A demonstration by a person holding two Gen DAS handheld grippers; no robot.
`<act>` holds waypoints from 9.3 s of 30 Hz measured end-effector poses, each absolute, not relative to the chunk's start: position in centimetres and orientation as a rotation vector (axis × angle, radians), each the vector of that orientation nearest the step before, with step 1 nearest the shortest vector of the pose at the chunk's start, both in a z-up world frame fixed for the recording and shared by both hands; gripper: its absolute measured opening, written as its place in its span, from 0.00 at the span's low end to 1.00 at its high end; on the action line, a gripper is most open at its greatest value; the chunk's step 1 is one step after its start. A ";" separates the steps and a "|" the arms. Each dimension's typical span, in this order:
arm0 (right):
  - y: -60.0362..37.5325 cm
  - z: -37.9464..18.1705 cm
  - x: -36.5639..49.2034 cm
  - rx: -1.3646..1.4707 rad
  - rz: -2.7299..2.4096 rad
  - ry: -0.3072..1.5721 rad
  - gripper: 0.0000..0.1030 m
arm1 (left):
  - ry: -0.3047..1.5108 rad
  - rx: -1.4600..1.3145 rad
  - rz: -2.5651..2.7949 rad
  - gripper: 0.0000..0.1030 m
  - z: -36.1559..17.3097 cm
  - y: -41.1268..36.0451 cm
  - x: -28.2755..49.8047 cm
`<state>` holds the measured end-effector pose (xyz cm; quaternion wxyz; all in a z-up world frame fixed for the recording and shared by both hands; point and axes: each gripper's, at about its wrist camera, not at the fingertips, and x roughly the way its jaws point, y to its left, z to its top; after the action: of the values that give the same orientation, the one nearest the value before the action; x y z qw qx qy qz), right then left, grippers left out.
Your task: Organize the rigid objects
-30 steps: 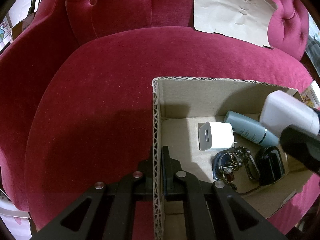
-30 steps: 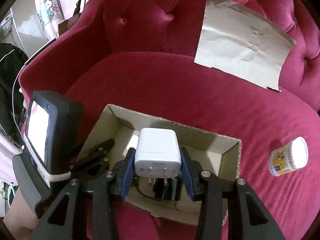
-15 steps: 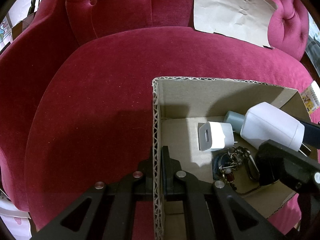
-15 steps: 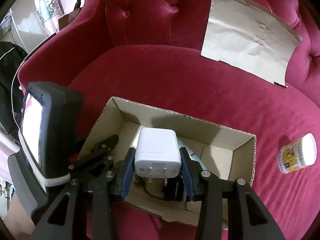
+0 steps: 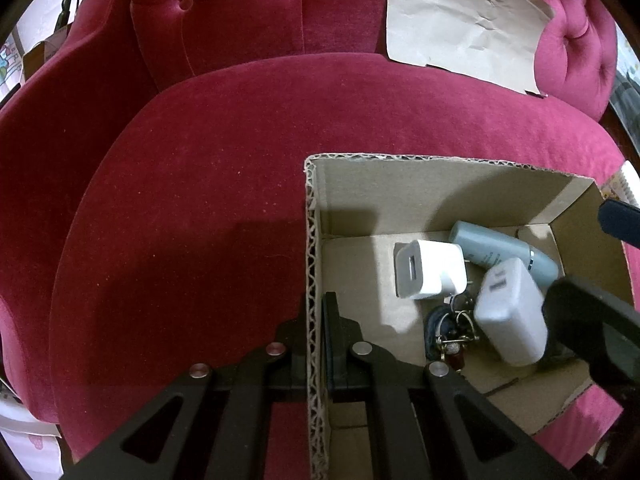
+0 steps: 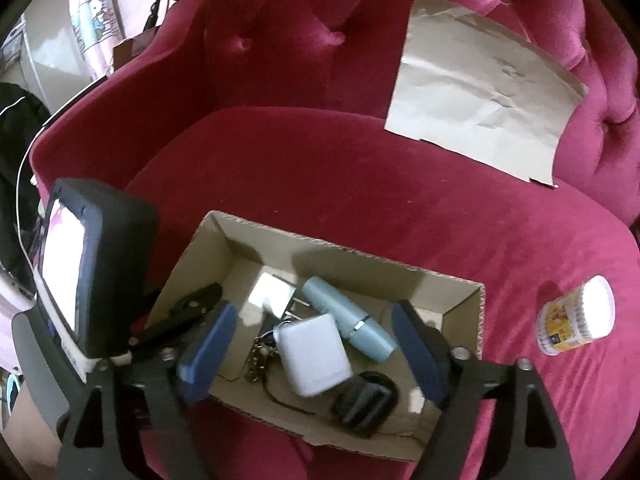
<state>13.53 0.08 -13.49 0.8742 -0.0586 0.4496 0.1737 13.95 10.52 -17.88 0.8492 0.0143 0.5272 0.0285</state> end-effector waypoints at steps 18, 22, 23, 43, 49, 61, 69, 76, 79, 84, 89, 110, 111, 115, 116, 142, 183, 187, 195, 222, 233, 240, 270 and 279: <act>-0.9 -12.9 13.4 -0.110 0.342 0.912 1.00 | 1.114 0.038 0.060 0.04 -17.9 10.6 14.0; -1.6 -12.4 13.3 -0.117 0.318 0.903 1.00 | 1.121 0.031 0.062 0.04 -17.8 10.6 14.2; -1.8 -12.3 13.4 -0.121 0.309 0.902 1.00 | 1.121 0.031 0.062 0.04 -17.8 10.6 14.3; -10.0 -9.1 14.9 -0.084 0.072 0.829 1.00 | 1.117 0.040 0.057 0.04 -17.9 10.6 14.1; -13.3 -9.1 15.4 -0.062 -0.004 0.818 1.00 | 1.117 0.040 0.058 0.04 -17.9 10.5 14.1; -18.2 -10.7 16.5 -0.020 -0.122 0.833 1.00 | 1.116 0.043 0.058 0.04 -17.9 10.5 14.1; -20.0 -13.1 17.5 -0.002 -0.141 0.856 1.00 | 1.117 0.045 0.056 0.04 -17.8 10.5 14.1; -20.9 -15.3 18.0 0.014 -0.158 0.874 1.00 | 1.118 0.044 0.056 0.04 -17.8 10.5 14.1; -21.4 -16.2 18.3 0.027 -0.167 0.889 1.00 | 1.118 0.044 0.056 0.04 -17.8 10.5 14.1; -22.2 -17.1 18.6 0.067 -0.169 0.904 0.99 | 1.118 0.043 0.056 0.04 -17.8 10.5 14.1; -22.3 -17.2 18.8 0.078 -0.170 0.891 0.96 | 1.117 0.043 0.057 0.04 -17.9 10.4 14.1; -21.5 -17.1 18.9 0.057 -0.162 0.902 0.58 | 1.120 0.043 0.058 0.04 -17.9 10.5 14.1; -21.4 -16.9 18.8 0.060 -0.157 0.900 0.58 | 1.120 0.043 0.058 0.04 -17.9 10.5 14.1; -20.8 -15.8 18.6 0.055 -0.142 0.893 0.58 | 1.120 0.043 0.058 0.04 -17.9 10.5 14.1; -20.5 -15.4 18.5 0.049 -0.136 0.893 0.58 | 1.120 0.042 0.059 0.04 -17.9 10.5 14.1; -11.6 -8.8 15.7 -0.013 0.087 0.863 0.58 | 1.120 0.043 0.059 0.04 -17.8 10.5 14.1; -2.7 -12.7 14.0 -0.271 0.243 0.971 0.66 | 1.120 0.043 0.058 0.04 -17.8 10.6 14.0; -2.9 -12.3 13.7 -0.270 0.244 0.929 0.97 | 1.119 0.045 0.058 0.04 -17.8 10.5 14.1; -3.2 -12.8 14.0 -0.277 0.220 0.943 1.00 | 1.119 0.043 0.061 0.04 -17.8 10.5 14.1; -5.0 -12.1 14.5 -0.185 0.212 0.940 1.00 | 1.119 0.046 0.063 0.04 -17.8 10.5 14.0; -5.3 -12.1 14.5 -0.156 0.196 0.943 1.00 | 1.124 0.057 0.071 0.04 -17.8 10.2 14.2; -5.5 -11.8 14.2 -0.155 0.194 0.936 1.00 | 1.089 0.163 0.120 0.62 -17.0 9.3 13.9; -9.4 -5.6 8.2 -0.026 0.133 0.899 1.00 | 1.015 0.145 0.105 1.00 -6.8 6.1 8.1; -10.0 -3.5 5.0 0.016 0.128 0.872 1.00 | 0.987 0.110 0.090 1.00 -4.2 4.6 5.7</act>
<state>5.00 -10.04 -3.45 0.9044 0.0076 0.4222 0.0619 5.70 4.62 -4.21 0.8784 0.0526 0.4731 0.0432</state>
